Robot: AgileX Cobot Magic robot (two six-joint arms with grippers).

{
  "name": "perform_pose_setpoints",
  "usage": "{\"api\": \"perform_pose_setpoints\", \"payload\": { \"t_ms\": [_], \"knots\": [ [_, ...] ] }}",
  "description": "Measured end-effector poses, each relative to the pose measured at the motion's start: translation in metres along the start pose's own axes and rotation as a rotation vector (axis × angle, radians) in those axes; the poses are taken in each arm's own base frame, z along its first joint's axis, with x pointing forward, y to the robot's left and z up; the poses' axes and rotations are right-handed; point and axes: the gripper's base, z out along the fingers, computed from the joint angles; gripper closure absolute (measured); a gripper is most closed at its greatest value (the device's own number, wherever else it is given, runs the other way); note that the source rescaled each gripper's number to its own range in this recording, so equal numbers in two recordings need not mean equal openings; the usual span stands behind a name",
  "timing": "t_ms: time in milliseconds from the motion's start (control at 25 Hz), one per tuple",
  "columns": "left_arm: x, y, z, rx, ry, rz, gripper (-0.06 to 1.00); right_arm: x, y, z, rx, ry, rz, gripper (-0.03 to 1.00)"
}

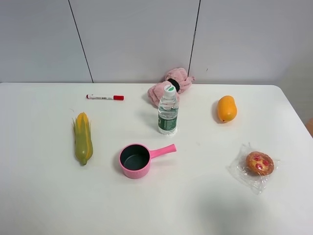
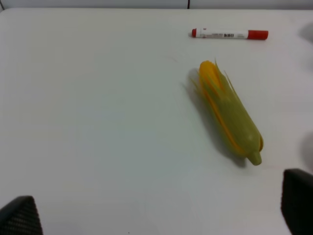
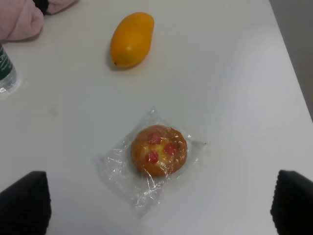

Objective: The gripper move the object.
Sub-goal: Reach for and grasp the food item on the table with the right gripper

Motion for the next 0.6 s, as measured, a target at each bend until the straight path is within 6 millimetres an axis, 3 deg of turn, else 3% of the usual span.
{"api": "perform_pose_setpoints", "payload": {
  "t_ms": [40,600],
  "knots": [
    [0.0,0.0,0.0,0.0,0.0,0.0,-0.06,0.0,0.0,0.0,0.0,0.0,0.0,0.17],
    [0.0,0.0,0.0,0.0,0.0,0.0,-0.06,-0.0016,0.0,0.0029,0.0,0.022,0.053,0.17]
  ]
}}
